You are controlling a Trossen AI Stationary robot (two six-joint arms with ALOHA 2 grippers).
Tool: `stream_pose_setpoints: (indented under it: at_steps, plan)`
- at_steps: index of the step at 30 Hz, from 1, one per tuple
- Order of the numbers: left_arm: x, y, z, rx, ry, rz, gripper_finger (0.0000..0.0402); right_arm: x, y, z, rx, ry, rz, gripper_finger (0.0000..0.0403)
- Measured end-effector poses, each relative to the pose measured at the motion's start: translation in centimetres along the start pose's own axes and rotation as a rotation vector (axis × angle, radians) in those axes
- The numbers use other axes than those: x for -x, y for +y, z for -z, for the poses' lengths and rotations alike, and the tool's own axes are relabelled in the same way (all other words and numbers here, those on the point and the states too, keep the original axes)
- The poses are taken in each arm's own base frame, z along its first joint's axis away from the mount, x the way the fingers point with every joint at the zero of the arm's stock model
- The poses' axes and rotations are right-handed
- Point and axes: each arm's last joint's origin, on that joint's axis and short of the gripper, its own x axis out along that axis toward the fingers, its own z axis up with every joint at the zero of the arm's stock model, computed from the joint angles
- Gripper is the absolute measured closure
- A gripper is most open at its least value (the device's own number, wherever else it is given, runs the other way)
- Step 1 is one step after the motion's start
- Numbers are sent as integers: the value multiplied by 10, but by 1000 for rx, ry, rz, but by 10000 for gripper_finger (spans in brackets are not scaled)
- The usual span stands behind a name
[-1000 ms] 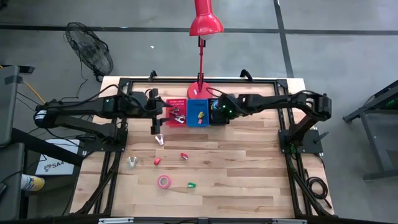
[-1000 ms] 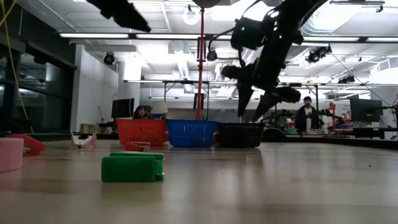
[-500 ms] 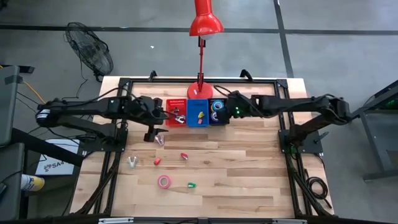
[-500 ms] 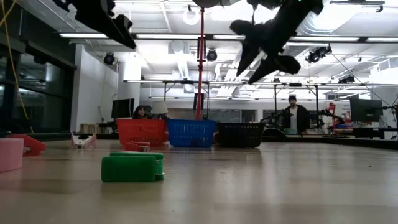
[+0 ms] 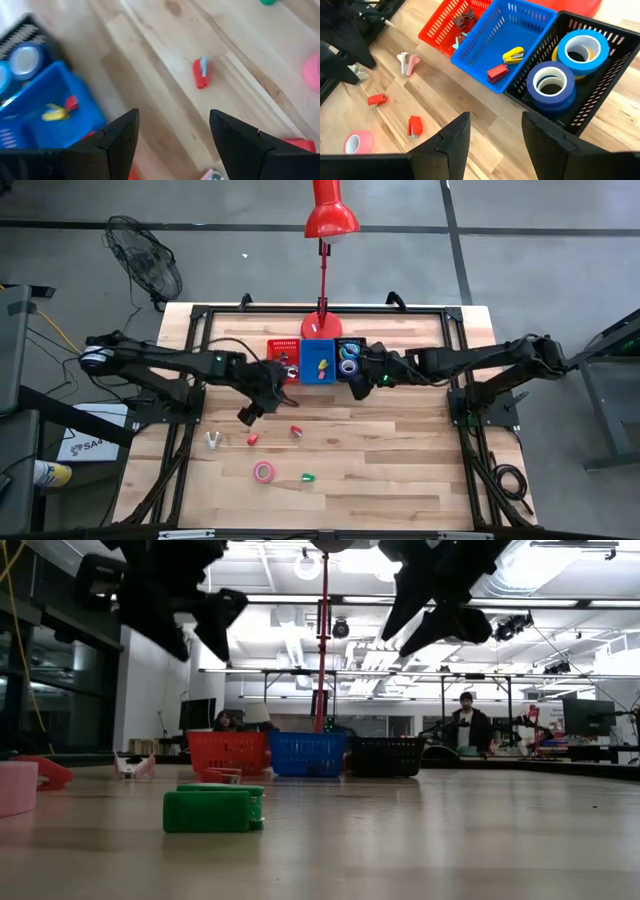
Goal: Pick and place Stapler, Stapler remover, tape
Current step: Put the right red stapler into the blue basket
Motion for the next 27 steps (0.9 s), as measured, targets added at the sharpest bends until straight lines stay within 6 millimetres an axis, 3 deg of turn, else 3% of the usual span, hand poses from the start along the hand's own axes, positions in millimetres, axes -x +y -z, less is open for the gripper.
stream_pose_setpoints:
  at_steps: [12, 22, 27]
  plan:
    - [-74, -17, -11, -114, 70, 139, 163, 16, 14, 15, 34, -30, -41, 236]
    - [-103, -18, -10, -118, 71, 148, 163, 62, 14, 16, 39, -172, -82, 236]
    - [-116, -19, -8, -116, 82, 157, 163, 75, 14, 17, 38, -204, -105, 236]
